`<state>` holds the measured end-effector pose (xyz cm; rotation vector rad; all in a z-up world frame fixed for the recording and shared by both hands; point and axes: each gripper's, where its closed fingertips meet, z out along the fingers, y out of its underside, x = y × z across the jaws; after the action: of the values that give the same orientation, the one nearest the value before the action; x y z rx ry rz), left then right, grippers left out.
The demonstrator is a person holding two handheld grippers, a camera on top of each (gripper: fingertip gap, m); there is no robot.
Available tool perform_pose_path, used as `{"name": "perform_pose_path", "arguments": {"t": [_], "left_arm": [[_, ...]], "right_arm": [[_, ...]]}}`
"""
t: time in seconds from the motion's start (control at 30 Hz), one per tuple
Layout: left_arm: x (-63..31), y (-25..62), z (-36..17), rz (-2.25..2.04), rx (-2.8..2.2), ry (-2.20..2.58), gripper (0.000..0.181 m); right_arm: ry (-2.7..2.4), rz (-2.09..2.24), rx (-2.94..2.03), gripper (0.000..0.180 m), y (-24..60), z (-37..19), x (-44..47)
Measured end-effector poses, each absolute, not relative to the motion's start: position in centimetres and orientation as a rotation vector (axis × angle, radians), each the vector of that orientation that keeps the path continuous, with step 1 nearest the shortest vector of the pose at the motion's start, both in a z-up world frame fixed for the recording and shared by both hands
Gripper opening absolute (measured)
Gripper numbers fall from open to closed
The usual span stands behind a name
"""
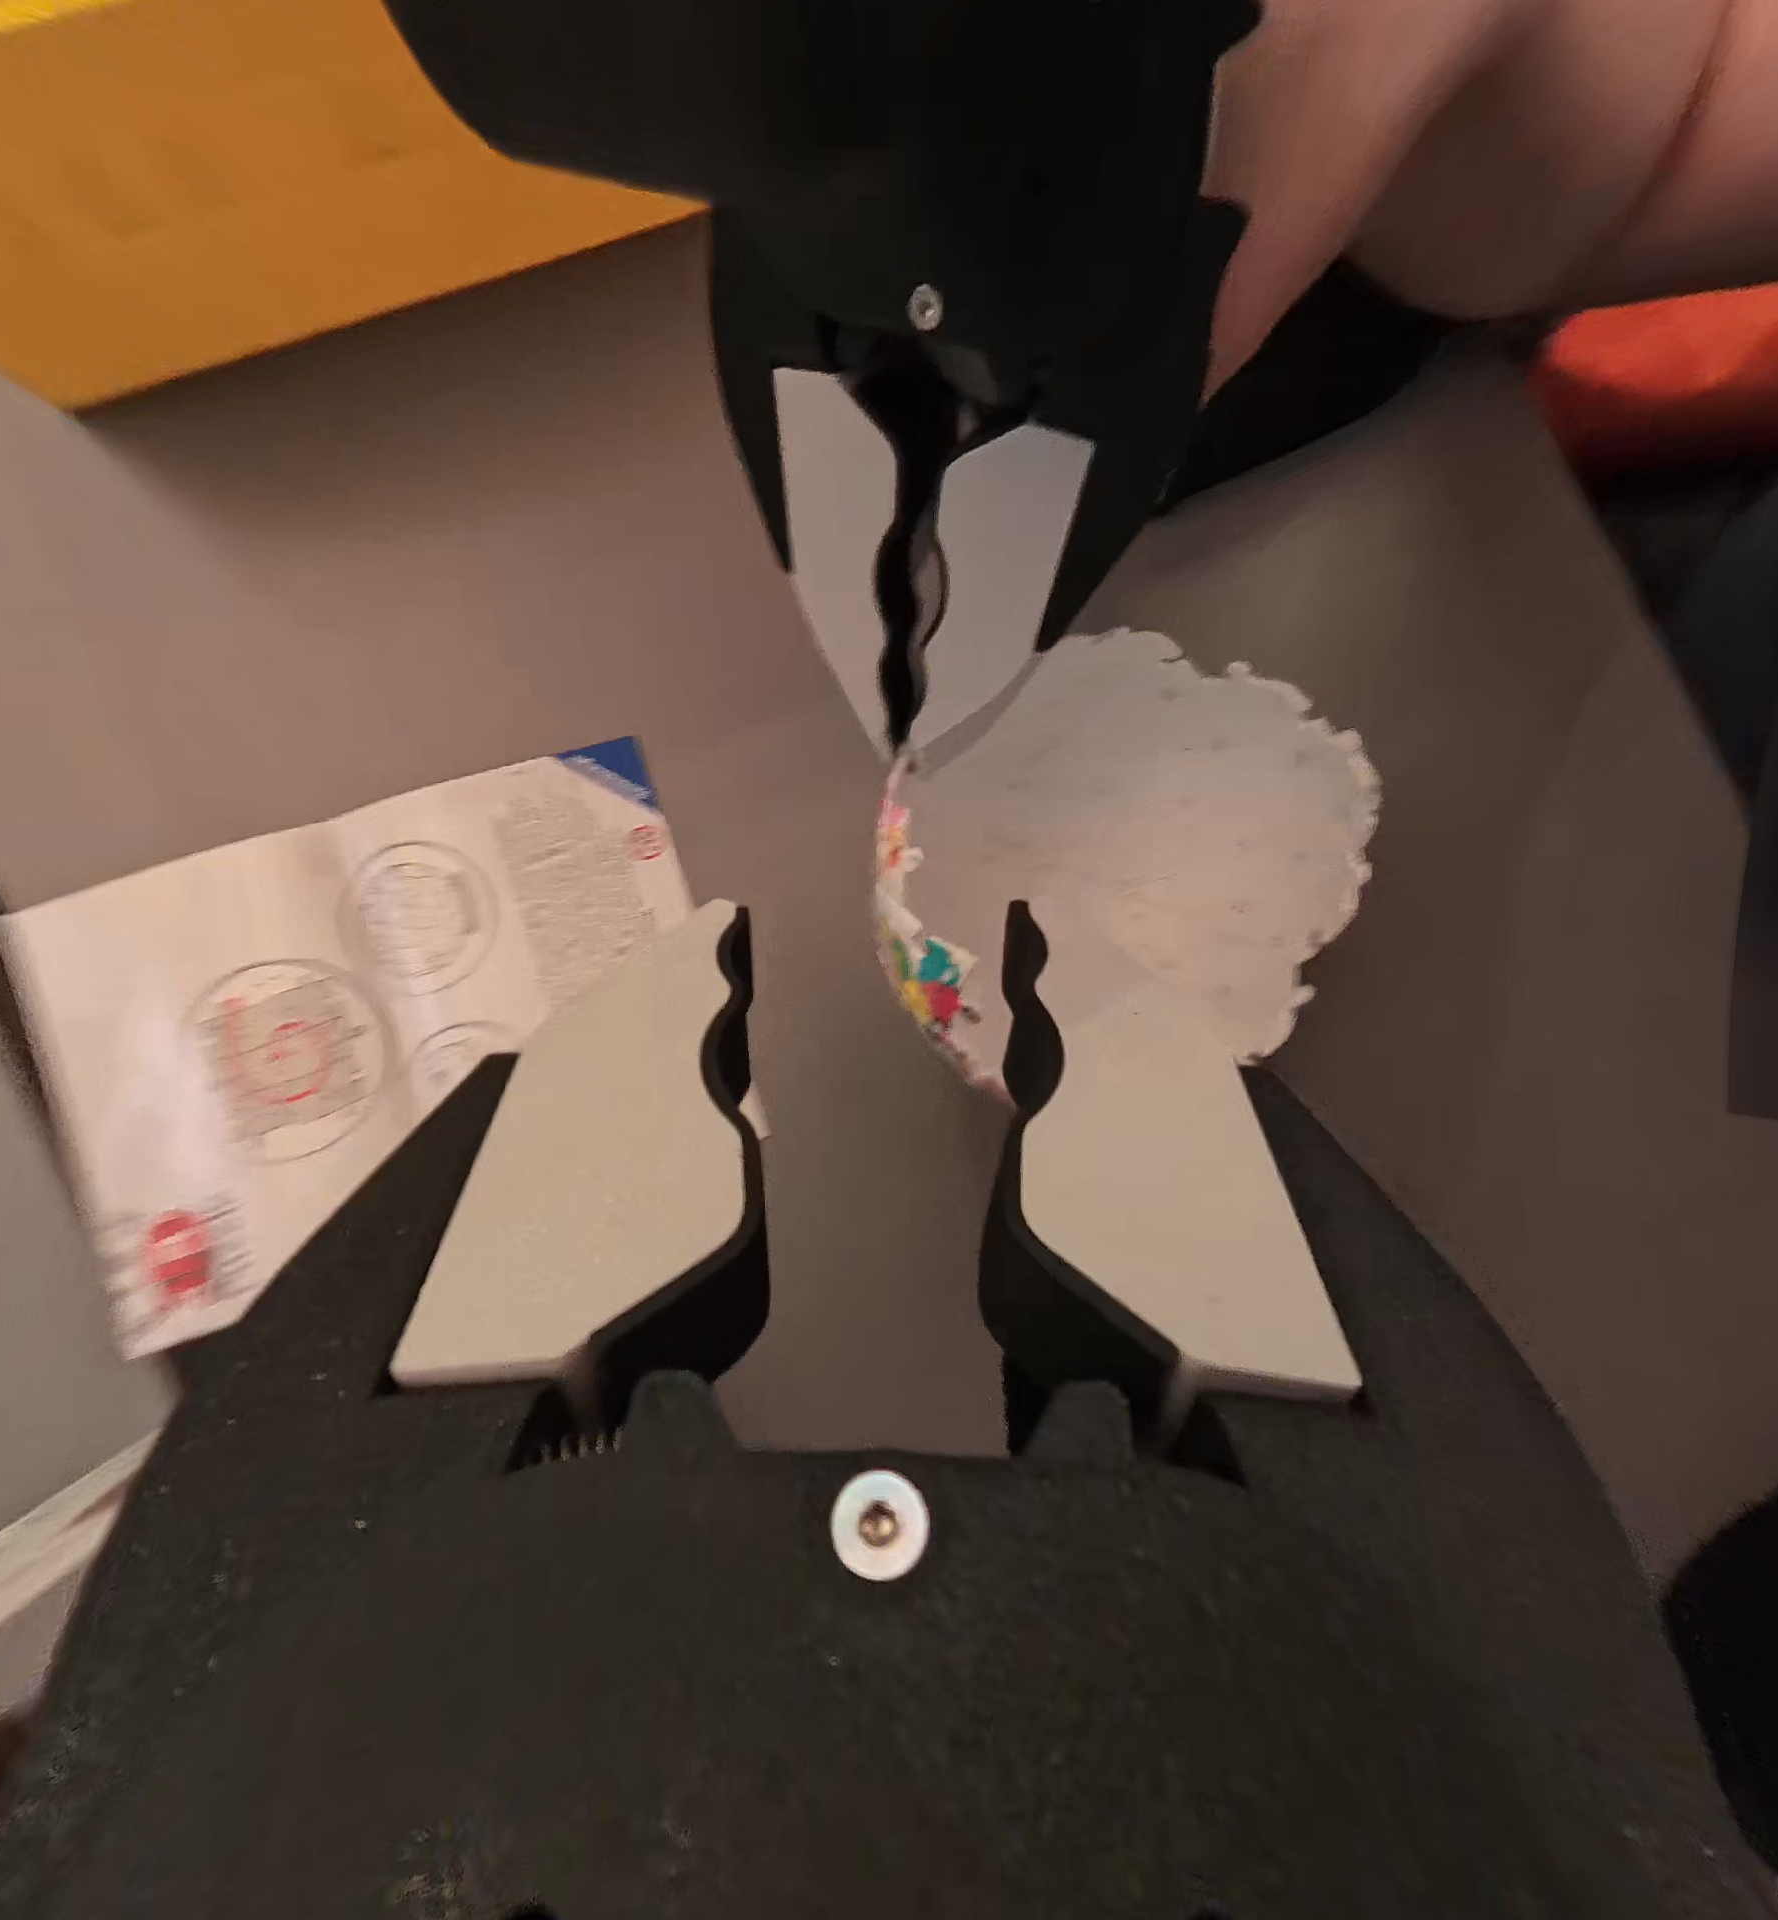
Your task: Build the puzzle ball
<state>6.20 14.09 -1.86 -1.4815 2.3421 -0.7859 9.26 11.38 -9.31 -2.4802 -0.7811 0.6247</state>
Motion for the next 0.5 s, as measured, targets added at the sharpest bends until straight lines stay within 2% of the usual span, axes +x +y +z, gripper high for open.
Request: {"name": "perform_pose_path", "arguments": {"t": [0.07,0.23,0.33,0.5], "left_arm": [[5.9,15.0,-1.8,-0.605,-1.425,2.373,0.051],[6.4,14.4,-2.5,-0.423,-1.482,2.564,0.048],[7.5,13.8,-2.5,-0.466,-1.458,2.561,0.041],[7.6,13.9,-2.6,-0.55,-1.483,2.492,0.044]], "right_arm": [[-0.786,0.617,-2.486,0.003,11.3,-9.4,9.2],[-0.786,0.594,-2.476,0.003,11.4,-9.4,9.2],[-0.779,0.596,-2.469,0.003,11.4,-9.4,9.2],[-0.776,0.583,-2.452,0.003,11.5,-9.3,9.2]]}}
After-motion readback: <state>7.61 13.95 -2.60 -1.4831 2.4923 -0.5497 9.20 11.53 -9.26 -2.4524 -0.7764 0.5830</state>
